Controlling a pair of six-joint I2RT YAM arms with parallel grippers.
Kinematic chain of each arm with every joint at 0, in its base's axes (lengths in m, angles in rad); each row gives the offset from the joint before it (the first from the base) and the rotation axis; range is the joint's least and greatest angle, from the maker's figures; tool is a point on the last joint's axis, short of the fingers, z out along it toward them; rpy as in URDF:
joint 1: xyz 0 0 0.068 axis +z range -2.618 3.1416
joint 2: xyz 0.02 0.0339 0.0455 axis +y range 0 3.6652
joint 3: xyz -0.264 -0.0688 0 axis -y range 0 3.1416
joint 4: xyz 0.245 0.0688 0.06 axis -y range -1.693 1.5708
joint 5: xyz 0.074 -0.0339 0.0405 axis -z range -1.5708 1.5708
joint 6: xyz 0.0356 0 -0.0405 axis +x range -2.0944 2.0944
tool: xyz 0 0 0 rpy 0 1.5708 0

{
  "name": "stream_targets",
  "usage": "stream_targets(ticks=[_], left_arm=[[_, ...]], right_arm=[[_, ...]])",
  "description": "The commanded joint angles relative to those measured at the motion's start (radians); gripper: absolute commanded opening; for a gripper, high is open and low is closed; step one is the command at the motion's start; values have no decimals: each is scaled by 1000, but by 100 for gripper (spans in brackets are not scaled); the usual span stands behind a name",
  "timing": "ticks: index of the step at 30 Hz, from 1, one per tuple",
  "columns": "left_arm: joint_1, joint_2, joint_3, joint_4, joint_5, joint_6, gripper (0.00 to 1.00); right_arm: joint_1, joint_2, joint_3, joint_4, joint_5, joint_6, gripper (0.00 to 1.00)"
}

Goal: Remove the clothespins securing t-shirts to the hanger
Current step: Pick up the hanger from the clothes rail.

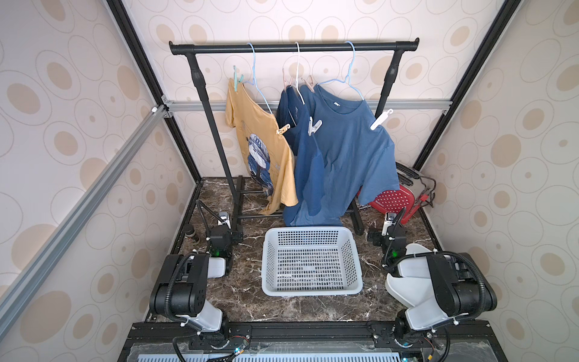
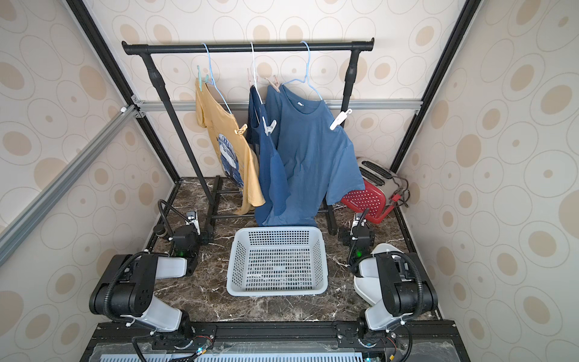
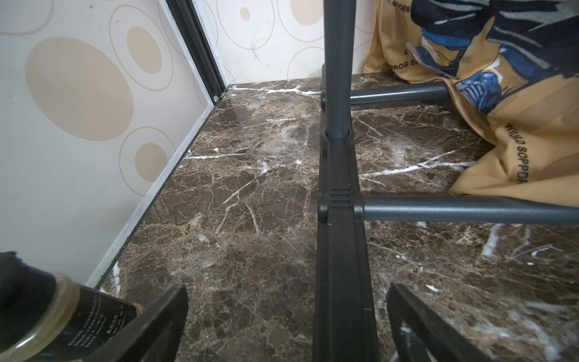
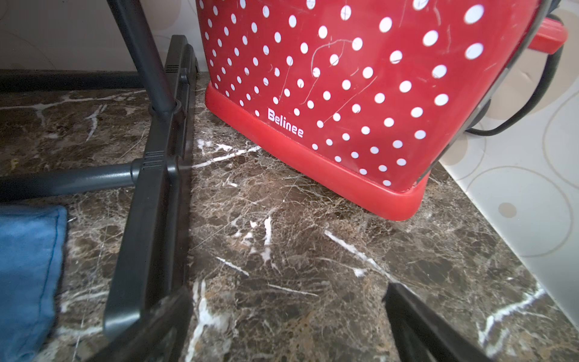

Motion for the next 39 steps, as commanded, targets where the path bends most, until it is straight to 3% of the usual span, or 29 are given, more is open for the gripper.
stream_targets(ticks=[1,9,13,17,22,27,35,39], left_arm=[[7,-9,20,2,3,-17,99],[3,-16,14,15,1,-13,99],[-6,-128,39,-129,-58,-23,99],[-7,-232,80,-284,-64,-43,99],[-26,-376,127,-435,4,-78,99],[-44,-522,207,-634,69,-114,99],[-65,-690,224,-670,204,-244,99],[-154,-714,255,-686,188,-226,99]], right_arm=[[4,-4,9,0,7,10,99],[4,-3,11,-3,8,9,99],[4,-37,16,-12,-4,-2,100],[5,-202,149,-446,-20,14,100],[8,-305,167,-552,41,89,100],[12,-421,269,-842,31,190,100],[23,-617,393,-1100,-177,159,99],[43,-635,521,-1266,-278,162,99]])
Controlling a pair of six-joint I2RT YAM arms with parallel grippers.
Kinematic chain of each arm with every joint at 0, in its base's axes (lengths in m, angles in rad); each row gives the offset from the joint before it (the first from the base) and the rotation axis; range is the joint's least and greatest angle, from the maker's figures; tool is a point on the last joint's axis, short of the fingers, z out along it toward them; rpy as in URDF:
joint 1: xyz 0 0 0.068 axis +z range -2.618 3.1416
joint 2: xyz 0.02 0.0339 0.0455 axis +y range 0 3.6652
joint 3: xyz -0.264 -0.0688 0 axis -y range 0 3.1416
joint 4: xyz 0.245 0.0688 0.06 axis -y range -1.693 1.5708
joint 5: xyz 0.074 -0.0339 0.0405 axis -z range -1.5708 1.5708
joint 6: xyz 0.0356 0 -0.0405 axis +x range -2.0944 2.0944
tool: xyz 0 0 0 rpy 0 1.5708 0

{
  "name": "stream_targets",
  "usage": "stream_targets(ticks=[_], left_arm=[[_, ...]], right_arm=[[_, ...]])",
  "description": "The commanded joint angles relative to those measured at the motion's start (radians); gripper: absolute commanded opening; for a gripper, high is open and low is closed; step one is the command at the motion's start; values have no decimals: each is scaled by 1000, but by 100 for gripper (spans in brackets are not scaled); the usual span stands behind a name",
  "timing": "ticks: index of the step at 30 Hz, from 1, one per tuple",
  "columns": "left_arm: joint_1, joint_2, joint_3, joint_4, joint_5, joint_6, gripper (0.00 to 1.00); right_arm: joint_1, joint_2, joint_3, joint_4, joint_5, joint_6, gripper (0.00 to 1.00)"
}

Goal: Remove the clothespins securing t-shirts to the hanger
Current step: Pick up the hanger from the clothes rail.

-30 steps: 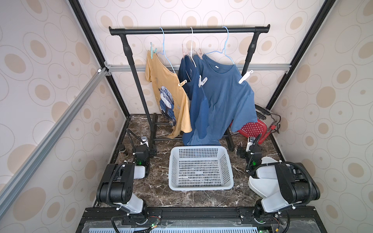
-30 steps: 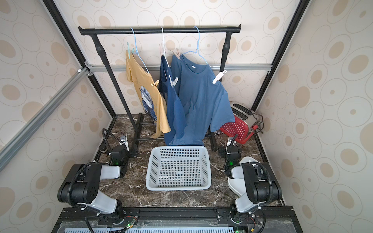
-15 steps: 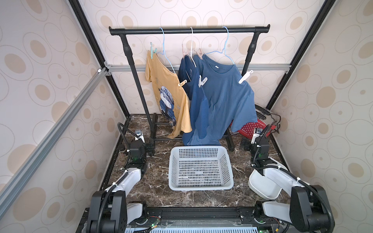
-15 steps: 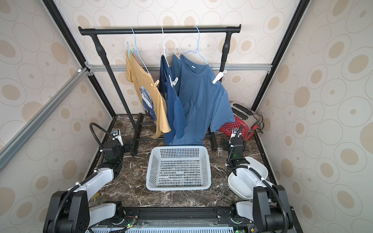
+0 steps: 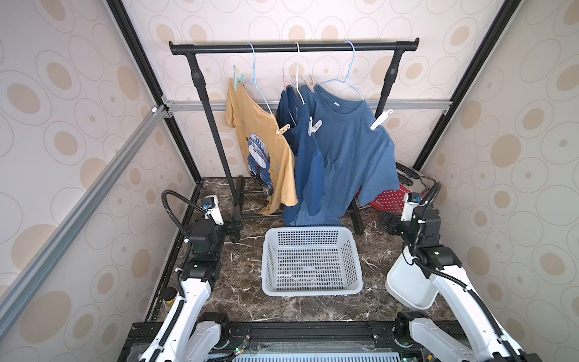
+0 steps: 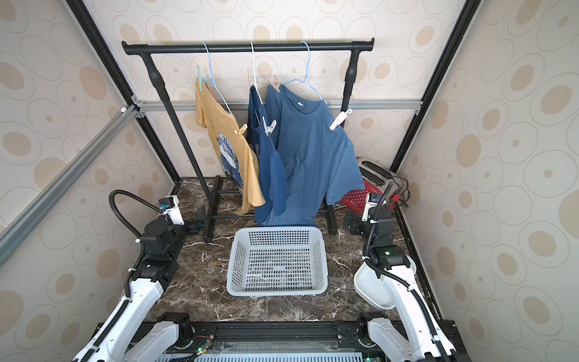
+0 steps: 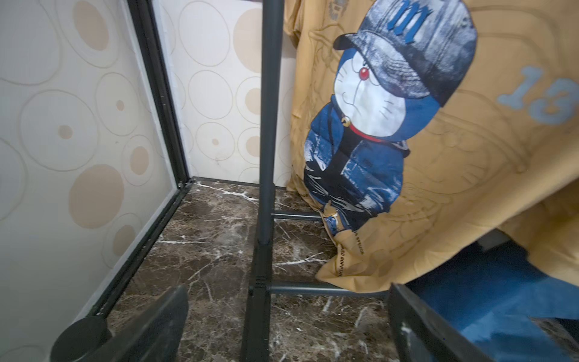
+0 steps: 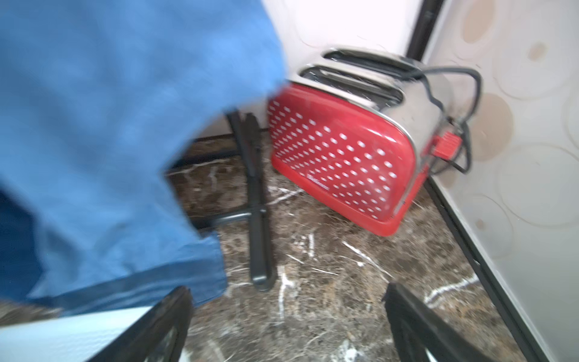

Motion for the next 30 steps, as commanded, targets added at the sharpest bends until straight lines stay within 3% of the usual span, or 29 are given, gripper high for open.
stream_targets(ticks=[1,7,11,20,24,30], left_arm=[[-88,-16,74,-41,13,-23,99],[-258,17,101,8,-11,-24,99],[-458,65,156,3,-130,43,99],[-743,201,268,12,-264,101,99],[-813,296,342,35,-301,120,99],[-825,406,466,108,-249,136,99]], right_arm=[[25,-19,94,-205,-119,8,99],[57,-35,224,-285,-157,25,99],[58,-26,307,-309,-244,28,99],[62,-87,324,-222,-354,16,100],[62,-52,409,-251,-352,-21,100],[61,30,579,-305,-316,-91,100]])
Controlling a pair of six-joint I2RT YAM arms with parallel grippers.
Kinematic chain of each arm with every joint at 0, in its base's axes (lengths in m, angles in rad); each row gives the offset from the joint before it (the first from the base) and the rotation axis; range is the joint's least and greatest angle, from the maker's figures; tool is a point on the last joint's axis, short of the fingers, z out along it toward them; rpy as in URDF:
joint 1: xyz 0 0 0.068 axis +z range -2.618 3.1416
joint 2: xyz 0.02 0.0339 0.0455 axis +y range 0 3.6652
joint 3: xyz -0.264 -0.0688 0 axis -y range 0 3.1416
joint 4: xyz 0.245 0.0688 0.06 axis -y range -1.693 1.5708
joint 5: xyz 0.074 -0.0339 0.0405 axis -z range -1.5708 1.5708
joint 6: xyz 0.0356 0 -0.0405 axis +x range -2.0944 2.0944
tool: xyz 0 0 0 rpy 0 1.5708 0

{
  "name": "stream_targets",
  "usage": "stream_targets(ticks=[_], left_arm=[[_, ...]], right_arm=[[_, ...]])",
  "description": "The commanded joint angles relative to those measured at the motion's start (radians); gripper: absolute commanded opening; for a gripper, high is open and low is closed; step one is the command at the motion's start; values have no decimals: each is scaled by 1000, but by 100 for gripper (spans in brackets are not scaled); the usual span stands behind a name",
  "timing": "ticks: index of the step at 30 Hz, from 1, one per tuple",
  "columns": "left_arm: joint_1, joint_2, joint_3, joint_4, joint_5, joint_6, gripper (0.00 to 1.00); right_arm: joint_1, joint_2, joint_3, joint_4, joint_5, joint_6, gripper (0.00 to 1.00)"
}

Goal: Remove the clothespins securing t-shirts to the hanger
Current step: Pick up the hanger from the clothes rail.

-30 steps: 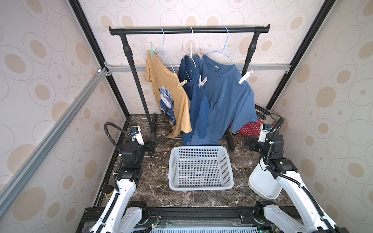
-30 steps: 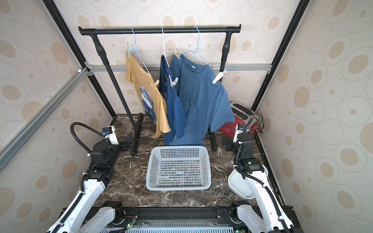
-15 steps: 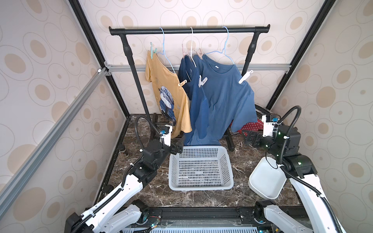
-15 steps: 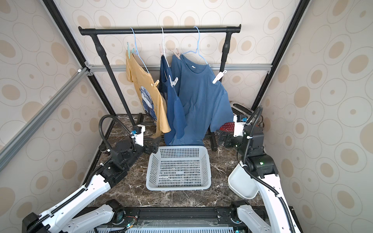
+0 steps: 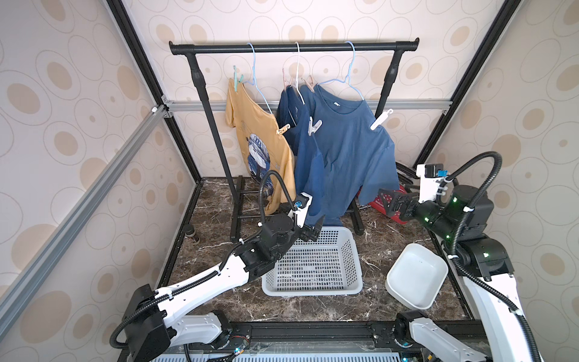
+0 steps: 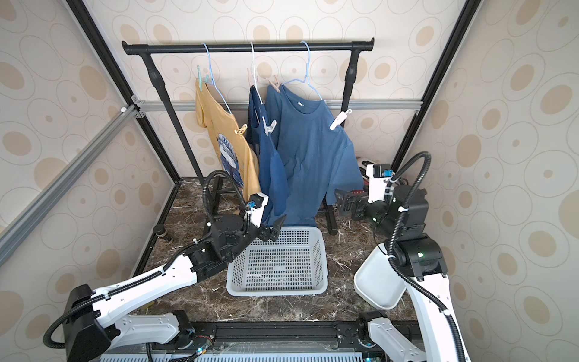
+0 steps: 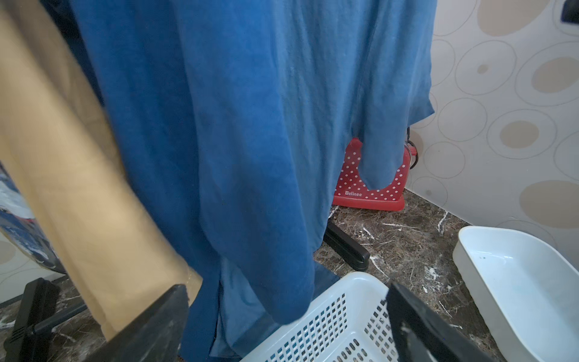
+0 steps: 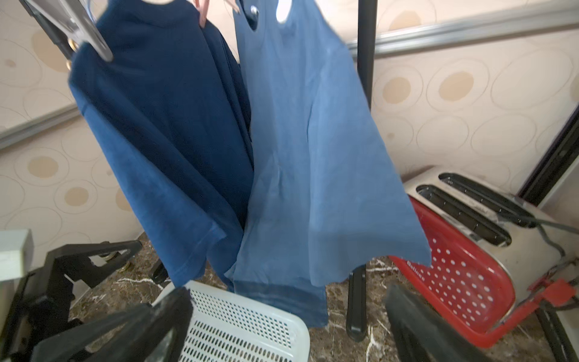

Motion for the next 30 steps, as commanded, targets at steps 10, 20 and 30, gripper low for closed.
stream_targets(ticks=[10,20,30], left_arm=[[-5,166,249,151,123,-64,99],[-21,288,373,241,186,-1,99],[-115,379,410,290,177,44,99]], right_arm=[[4,158,242,30,-1,-169,100],[-98,307,320,211,-153,-252,100],[-172,388,363,307,-309,-222,100]])
